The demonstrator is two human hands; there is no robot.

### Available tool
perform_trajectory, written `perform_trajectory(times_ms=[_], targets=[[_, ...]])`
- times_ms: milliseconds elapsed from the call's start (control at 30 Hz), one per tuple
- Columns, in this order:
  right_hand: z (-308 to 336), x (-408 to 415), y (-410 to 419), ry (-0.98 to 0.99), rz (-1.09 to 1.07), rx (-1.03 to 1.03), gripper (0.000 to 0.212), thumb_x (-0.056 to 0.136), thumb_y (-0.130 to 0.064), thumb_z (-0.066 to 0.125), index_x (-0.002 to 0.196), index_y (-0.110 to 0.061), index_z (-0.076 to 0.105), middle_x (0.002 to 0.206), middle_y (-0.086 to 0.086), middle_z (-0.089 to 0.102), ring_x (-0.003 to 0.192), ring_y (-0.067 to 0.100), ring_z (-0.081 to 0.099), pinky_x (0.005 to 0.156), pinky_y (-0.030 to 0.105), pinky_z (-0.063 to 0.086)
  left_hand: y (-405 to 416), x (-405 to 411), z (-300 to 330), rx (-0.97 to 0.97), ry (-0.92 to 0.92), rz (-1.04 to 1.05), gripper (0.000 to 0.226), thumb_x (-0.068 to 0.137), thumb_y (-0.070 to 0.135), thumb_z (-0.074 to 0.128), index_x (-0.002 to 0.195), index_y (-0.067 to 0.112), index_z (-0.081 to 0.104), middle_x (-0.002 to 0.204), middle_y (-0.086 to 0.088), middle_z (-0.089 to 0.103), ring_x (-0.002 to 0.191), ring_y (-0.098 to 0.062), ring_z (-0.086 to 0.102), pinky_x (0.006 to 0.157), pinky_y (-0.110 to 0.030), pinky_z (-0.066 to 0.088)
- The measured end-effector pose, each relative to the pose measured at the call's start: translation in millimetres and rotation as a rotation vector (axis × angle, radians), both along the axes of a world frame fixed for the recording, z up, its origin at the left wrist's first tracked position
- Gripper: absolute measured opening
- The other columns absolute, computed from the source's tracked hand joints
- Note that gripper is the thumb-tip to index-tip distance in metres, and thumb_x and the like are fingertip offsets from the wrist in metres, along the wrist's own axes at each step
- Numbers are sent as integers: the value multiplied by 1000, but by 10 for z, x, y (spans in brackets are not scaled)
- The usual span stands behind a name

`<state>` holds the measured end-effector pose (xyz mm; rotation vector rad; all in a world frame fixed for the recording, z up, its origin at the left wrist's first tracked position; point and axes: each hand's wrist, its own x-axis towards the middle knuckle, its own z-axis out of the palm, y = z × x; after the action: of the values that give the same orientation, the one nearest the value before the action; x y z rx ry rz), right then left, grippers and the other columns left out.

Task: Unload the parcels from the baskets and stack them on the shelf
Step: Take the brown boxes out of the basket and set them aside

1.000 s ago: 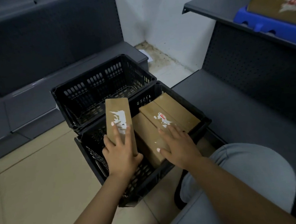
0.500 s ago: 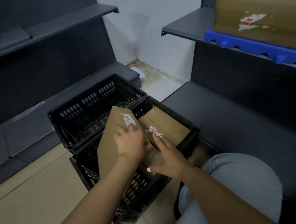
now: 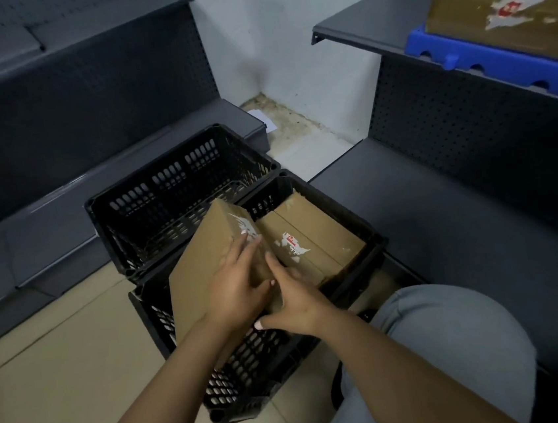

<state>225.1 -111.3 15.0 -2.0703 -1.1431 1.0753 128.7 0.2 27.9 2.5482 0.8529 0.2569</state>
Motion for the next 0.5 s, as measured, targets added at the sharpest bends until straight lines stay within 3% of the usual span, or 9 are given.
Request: perform_trajectory(times_ms=[167,367,433,500], targets=[[-25,-69,99,38,-57,6,115,68,-50,77,148,-46,-6,154,-1,18,139,24,26,109,45,34,181,-268,-39,-178,-109,-44,88,78,16,75,149,29,25,156,10,16,141,1,12,114,-22,21],[174,-181,150,79,-105,184,102,76,-35,76,151,-41,7,146,1,23,134,17,34,104,25,33,187,-315,84,-151,-133,-21,81,81,18,73,148,28,30,156,10,11,147,-16,4,118,-32,13],[293,-229,120,53,-81,256,100,78,-32,75,150,-43,7,146,-5,22,133,13,34,101,22,33,226,-345,217,-124,-181,-17,77,80,21,74,146,30,34,158,8,12,147,-15,5,118,-36,18],[447,-240,93,6,-65,343,100,79,-31,75,149,-46,6,148,-9,20,135,10,30,100,22,32,270,-364,404,-91,-267,-31,70,80,24,75,142,29,42,158,9,16,146,-11,12,115,-31,23]])
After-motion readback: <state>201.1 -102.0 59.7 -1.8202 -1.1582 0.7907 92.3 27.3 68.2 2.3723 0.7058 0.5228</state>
